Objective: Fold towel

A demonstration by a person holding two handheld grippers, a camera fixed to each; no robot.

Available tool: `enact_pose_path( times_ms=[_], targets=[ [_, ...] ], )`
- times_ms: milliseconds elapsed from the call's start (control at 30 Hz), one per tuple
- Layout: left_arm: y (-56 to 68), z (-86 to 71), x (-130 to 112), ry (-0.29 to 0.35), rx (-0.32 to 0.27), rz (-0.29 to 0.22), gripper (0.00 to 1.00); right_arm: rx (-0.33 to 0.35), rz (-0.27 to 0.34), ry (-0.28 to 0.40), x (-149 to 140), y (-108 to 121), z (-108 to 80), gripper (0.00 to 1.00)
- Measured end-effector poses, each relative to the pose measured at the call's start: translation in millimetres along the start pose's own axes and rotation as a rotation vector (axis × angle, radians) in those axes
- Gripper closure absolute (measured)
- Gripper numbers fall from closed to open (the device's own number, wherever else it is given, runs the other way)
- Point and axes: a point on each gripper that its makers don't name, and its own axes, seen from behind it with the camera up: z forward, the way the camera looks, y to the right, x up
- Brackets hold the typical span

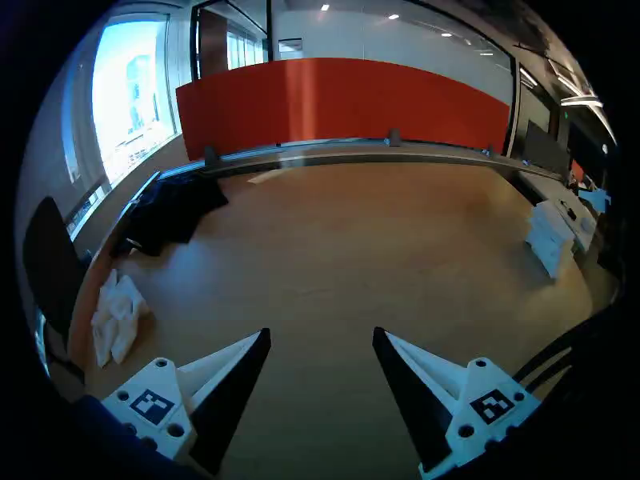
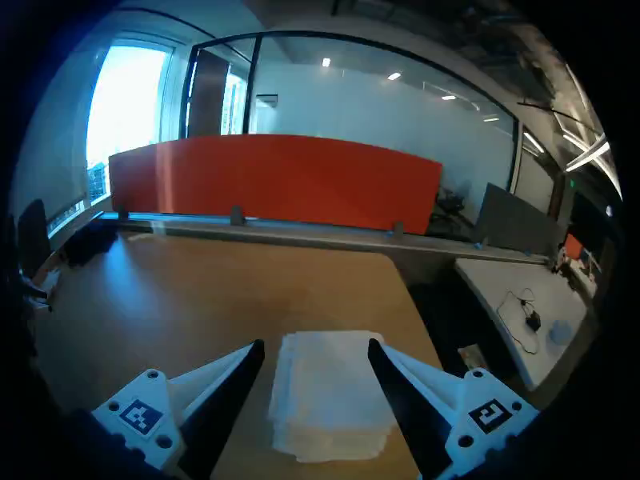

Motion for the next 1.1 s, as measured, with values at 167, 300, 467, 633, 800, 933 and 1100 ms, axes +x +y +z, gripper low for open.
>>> enact_pose_path(
  times_ms=[167, 300, 467, 633, 800, 933, 1100],
  targets=[
    [-2.3, 0.9, 5.9, 0.018, 0.006, -0.004, 0.05, 0.014, 0.02, 0.034, 6.1, -12.5, 0.4, 0.0],
    [-4.7, 2.5, 13.5, 0.04, 0.012, -0.012, 0.05, 0.031, 0.043, 0.074, 14.6, -24.3, -1.8, 0.0],
    [-8.9, 4.1, 34.2, 0.1, 0.024, -0.032, 0.05, 0.055, 0.075, 0.147, 35.1, -43.6, -5.4, 0.0],
    [-17.9, 1.0, 67.0, 0.204, 0.049, -0.054, 0.05, 0.07, 0.103, 0.232, 60.8, -65.6, -7.1, 0.0],
    [-33.5, -10.2, 104.2, 0.335, 0.088, -0.073, 0.05, 0.082, 0.114, 0.298, 82.3, -88.9, -8.3, 0.0],
    [-42.8, -17.6, 124.0, 0.403, 0.104, -0.094, 0.05, 0.084, 0.124, 0.33, 93.3, -104.8, -8.2, 0.0],
    [-51.8, -27.2, 143.2, 0.48, 0.116, -0.127, 0.05, 0.096, 0.14, 0.358, 101.6, -124.4, -8.0, 0.0]
  ],
)
